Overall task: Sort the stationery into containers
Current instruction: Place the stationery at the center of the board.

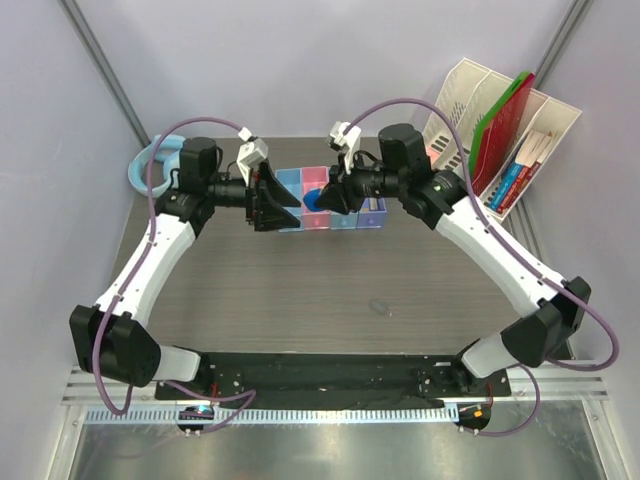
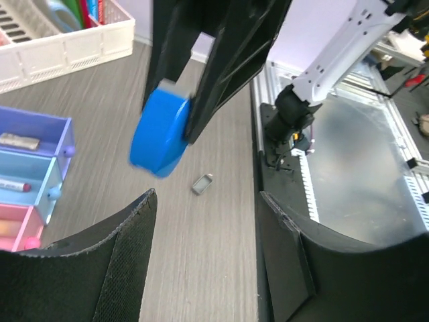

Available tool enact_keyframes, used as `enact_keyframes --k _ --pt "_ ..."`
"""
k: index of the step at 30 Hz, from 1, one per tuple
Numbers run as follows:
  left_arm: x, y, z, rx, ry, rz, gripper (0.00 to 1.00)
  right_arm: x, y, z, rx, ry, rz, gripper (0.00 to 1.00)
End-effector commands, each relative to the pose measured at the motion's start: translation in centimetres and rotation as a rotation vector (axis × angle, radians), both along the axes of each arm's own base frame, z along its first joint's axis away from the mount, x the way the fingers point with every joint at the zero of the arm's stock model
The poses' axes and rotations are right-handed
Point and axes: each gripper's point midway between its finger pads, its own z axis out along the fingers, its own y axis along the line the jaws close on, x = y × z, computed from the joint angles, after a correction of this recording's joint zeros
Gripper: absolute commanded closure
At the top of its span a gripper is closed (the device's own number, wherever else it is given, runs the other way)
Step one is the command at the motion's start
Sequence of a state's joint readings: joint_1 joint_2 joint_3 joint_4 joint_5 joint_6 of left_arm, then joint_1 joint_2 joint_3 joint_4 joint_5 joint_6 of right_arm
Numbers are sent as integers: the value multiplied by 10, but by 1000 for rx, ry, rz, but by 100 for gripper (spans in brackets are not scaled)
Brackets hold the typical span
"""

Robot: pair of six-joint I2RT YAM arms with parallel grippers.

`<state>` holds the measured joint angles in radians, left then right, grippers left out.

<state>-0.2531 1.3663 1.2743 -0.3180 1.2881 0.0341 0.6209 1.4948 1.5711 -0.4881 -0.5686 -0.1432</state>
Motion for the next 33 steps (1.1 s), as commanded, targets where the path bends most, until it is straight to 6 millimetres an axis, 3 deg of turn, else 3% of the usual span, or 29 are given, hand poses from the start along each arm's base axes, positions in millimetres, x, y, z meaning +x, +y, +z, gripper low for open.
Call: enact_keyframes --k 1,6,7,8,10,13,19,27,33 --pt "-9 7 48 -86 -128 -57 39 -18 -18 51 41 -178 18 96" --pt "3 6 74 -158 -135 33 42 -43 -21 57 83 -195 105 97" --pt "7 5 69 -177 -114 43 45 -47 -20 60 97 -187 113 97" --pt "9 4 84 -225 -194 48 46 -49 -18 65 119 -190 135 97" --pt "17 1 87 -262 -111 77 46 -49 -12 67 136 -174 155 97" --pt "21 -6 99 -319 -107 81 43 -53 -4 85 183 -152 200 96" --pt "13 -15 108 -363 -115 50 44 -43 11 117 242 -162 235 97" --pt "-5 -11 120 -385 -173 25 46 -25 13 128 253 -177 199 97" --pt "-10 -9 117 -384 -187 25 48 -14 0 144 278 -182 182 98"
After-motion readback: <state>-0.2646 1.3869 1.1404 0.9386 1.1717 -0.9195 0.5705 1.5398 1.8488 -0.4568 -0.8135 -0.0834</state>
